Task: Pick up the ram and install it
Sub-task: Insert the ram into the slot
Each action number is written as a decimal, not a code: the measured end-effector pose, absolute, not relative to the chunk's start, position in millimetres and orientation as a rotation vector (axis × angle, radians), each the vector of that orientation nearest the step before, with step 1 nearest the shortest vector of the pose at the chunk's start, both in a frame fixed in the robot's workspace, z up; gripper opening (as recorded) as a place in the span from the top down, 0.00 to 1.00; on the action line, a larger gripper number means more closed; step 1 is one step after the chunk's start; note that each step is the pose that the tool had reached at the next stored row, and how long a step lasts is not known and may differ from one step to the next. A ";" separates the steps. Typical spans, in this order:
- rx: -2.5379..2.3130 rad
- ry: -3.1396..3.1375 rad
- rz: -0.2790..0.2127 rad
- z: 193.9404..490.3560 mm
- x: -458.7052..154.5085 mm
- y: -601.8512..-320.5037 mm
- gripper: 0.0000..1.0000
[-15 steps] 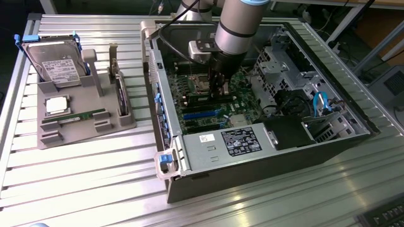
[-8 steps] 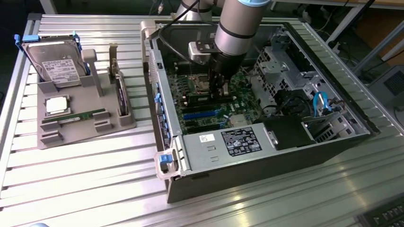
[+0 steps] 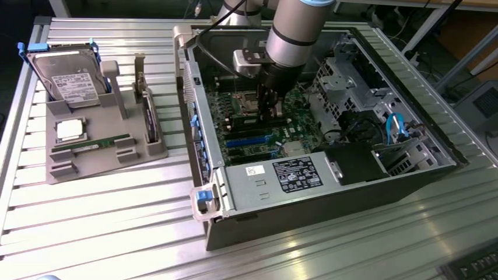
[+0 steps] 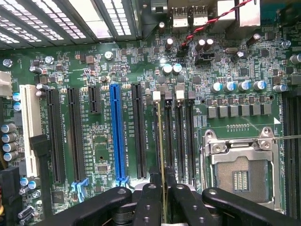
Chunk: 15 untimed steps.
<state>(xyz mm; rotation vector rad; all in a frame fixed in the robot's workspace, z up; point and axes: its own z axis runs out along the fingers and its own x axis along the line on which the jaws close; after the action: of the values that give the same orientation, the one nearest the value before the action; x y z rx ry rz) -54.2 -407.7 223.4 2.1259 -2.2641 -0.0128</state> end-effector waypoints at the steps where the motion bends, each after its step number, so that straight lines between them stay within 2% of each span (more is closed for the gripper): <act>1: 2.125 -2.263 -0.015 224.1 -54.1 -407.7 0.86; 15: 2.123 -2.261 -0.015 227.1 -54.0 -407.7 0.86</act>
<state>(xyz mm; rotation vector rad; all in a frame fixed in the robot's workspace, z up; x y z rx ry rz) -54.0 -407.7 227.1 2.1233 -2.2615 -0.0151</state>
